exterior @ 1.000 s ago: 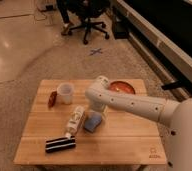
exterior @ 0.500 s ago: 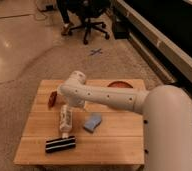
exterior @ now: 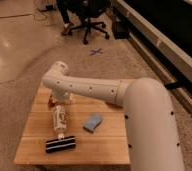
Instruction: Place the pepper in the ceramic cup
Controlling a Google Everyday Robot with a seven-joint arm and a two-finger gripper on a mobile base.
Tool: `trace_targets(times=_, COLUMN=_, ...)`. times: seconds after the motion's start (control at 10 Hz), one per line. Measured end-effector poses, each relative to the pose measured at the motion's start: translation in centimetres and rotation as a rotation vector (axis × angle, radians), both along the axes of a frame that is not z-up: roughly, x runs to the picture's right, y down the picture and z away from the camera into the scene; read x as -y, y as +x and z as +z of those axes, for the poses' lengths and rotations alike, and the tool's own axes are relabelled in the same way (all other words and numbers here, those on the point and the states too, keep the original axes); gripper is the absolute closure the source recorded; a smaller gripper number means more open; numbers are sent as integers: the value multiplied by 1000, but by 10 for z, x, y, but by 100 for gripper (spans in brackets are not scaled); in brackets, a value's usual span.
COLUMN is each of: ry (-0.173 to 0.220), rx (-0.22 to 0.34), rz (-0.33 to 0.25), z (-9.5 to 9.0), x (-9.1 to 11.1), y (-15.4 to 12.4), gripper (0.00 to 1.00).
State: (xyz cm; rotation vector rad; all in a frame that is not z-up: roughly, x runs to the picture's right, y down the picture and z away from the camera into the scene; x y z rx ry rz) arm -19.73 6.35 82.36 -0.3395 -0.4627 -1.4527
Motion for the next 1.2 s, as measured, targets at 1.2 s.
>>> trace_targets(times=1.2, ry=-66, rx=170, rz=-175, z=-11, x=-30, y=-109, gripper=30)
